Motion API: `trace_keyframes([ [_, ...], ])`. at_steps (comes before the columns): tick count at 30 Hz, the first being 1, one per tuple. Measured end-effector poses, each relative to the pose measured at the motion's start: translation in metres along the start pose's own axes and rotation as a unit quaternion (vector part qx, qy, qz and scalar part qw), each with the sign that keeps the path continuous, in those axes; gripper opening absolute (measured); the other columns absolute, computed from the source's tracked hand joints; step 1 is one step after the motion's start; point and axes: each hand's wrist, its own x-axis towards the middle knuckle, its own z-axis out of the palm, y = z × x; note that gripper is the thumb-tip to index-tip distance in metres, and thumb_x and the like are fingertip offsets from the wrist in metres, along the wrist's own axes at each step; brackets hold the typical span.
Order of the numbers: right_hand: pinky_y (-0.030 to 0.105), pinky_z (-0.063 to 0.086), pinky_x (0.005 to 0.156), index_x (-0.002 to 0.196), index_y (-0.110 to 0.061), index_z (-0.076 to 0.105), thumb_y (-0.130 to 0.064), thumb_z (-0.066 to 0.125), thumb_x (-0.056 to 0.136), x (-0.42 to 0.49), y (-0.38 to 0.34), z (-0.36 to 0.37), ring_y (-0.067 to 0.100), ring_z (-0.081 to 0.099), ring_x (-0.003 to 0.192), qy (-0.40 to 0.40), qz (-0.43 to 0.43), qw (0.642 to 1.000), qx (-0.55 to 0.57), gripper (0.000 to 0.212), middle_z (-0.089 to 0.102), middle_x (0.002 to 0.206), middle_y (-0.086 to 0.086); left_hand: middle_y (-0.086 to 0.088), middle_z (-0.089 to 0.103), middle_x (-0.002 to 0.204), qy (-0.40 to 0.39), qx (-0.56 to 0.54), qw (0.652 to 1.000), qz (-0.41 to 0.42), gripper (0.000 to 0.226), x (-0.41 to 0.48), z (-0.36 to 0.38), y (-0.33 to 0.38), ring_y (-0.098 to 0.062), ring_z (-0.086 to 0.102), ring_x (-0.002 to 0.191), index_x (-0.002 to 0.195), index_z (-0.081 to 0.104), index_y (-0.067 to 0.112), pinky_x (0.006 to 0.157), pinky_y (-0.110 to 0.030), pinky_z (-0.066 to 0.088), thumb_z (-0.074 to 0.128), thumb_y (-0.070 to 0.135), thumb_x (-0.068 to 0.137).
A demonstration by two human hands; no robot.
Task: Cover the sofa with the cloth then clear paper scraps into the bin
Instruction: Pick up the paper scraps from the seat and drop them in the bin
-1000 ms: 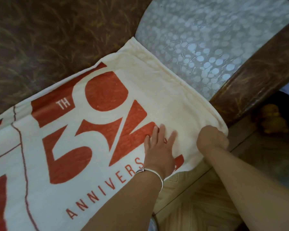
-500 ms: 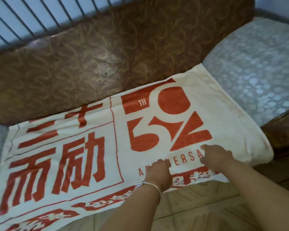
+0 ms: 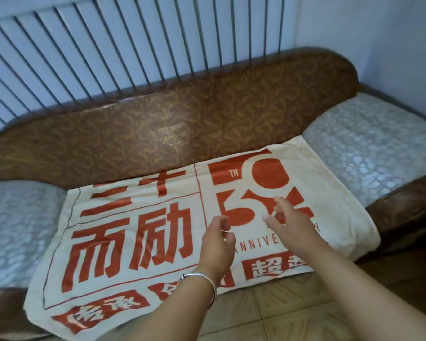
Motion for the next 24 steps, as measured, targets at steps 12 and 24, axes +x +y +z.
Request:
trace_keyframes([
  [12, 0.038, 0.033, 0.113, 0.147, -0.027, 0.021, -0.045, 0.052, 0.090, -0.180, -0.068, -0.044, 0.015, 0.032, 0.140, 0.134, -0.018, 0.989, 0.056, 0.067, 0.029, 0.154, -0.005, 0.009, 0.048, 0.124, -0.134, -0.149, 0.972, 0.122, 0.050, -0.138, -0.063, 0.062, -0.010, 0.051, 0.115, 0.129, 0.037, 0.032, 0.079, -0.014, 0.043, 0.057, 0.010, 0.090],
  [24, 0.040, 0.028, 0.115, 0.149, -0.029, 0.018, -0.068, 0.057, 0.067, -0.344, -0.033, -0.124, 0.015, 0.027, 0.142, 0.209, 0.004, 0.973, 0.103, 0.098, 0.024, 0.157, -0.004, 0.000, 0.048, 0.129, -0.260, -0.160, 0.931, 0.202, 0.059, -0.252, -0.020, 0.125, -0.015, 0.053, 0.115, 0.135, 0.034, 0.026, 0.084, -0.022, 0.050, 0.058, 0.003, 0.087],
])
